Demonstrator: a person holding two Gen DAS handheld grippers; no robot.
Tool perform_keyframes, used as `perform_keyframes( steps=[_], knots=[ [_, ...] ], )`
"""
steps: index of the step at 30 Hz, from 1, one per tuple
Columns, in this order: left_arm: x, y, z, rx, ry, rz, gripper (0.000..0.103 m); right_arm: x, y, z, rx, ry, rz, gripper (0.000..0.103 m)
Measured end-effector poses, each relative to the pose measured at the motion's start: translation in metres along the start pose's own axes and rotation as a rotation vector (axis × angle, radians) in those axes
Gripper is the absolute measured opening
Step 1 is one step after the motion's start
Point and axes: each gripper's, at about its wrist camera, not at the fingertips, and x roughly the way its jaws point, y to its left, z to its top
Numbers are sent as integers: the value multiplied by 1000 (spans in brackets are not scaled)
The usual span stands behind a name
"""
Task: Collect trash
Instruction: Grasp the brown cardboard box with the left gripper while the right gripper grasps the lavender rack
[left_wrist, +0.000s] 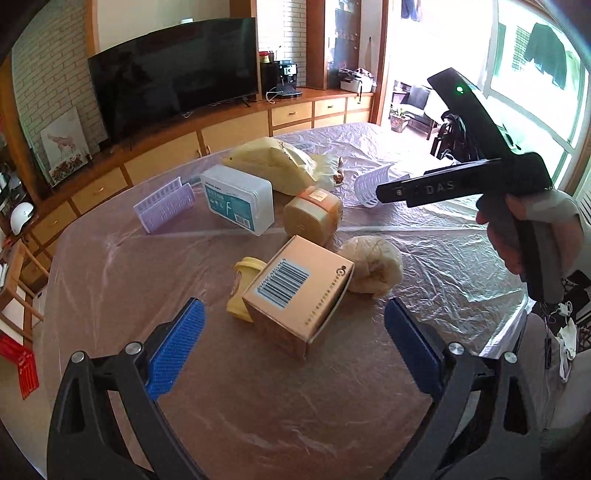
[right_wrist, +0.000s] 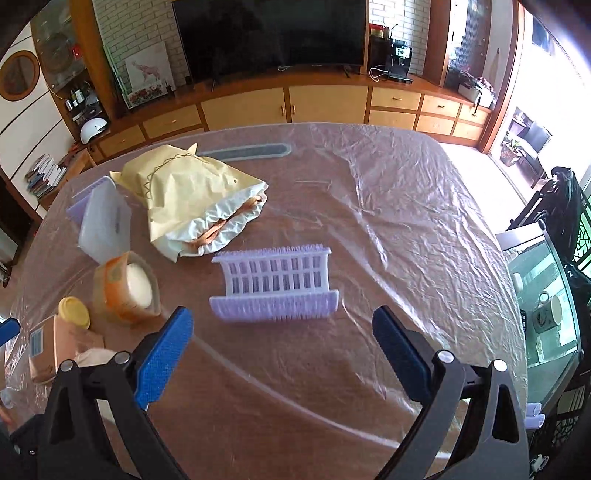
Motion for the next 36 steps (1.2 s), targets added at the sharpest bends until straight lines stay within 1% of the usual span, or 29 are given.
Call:
perform_keyframes(
  steps=[8, 10, 11, 12, 16, 20, 22, 24, 25, 28, 30, 36],
  knots=[
    [15, -7, 8, 91, 22, -39, 98, 18, 6, 10, -6, 15, 13, 96],
    [18, -10, 9, 104, 28, -50, 88, 22, 7, 10, -4, 16, 17, 96],
    [20, -12, 9, 109, 32, -51, 86, 23, 8, 10, -4, 17, 15, 96],
    [22, -13, 9, 112, 38, -57, 82, 25, 9, 9, -2, 19, 12, 96],
    [25, -16, 8, 119, 49, -68, 63, 30, 7, 10, 18, 19, 16, 96],
    [23, -17, 8, 117, 44, -73, 57, 31, 8, 9, 7, 1, 8, 96],
    [21, -17, 8, 112, 42, -79, 53, 30, 10, 9, -5, -17, -9, 92],
    [20, -17, 8, 108, 43, -85, 51, 31, 12, 9, -19, -24, -9, 75],
    [19, -16, 7, 106, 44, -88, 50, 30, 13, 9, -29, -30, -17, 70],
    [17, -14, 8, 86, 44, -94, 49, 27, 10, 10, -18, -37, 16, 70],
    [13, -11, 8, 64, 37, -96, 49, 22, 6, 9, -4, -52, 21, 70],
    [-5, -1, 7, -8, 6, -96, 49, 2, -5, 8, 37, -77, 68, 70]
  ],
)
